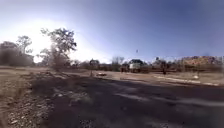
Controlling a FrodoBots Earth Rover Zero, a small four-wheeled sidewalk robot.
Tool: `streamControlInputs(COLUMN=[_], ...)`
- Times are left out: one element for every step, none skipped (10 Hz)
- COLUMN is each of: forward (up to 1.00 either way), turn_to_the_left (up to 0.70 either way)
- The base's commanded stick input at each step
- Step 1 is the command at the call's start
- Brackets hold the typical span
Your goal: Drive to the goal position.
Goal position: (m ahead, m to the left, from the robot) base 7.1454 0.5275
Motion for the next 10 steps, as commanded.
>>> streamControlInputs(forward=[0.5,0.5,0.5,0.5,0.5,0.5,0.5,0.5,0.5,0.5], turn_to_the_left=[0.0,0.0,0.0,0.0,0.0,0.0,0.0,0.0,0.0,0.0])
